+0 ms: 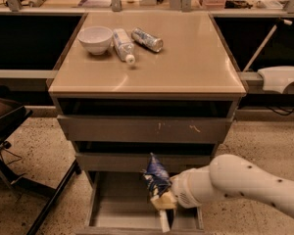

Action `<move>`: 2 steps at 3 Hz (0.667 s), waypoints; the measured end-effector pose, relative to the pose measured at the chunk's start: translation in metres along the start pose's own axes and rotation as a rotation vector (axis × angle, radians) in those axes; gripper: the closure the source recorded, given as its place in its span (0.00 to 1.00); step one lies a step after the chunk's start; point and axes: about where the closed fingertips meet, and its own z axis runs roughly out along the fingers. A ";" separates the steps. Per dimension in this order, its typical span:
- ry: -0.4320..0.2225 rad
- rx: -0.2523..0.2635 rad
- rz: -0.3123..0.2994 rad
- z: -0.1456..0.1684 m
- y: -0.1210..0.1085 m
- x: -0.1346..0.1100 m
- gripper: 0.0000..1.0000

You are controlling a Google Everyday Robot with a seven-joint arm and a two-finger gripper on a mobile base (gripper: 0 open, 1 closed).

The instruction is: Place blue chip bag into bottom drawer

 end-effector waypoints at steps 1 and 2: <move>0.011 -0.045 -0.018 0.019 0.010 -0.005 1.00; -0.014 -0.011 0.000 0.026 0.004 0.008 1.00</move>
Offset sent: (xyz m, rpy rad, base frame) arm 0.0094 0.0042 -0.0432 0.0340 -0.0726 -0.0923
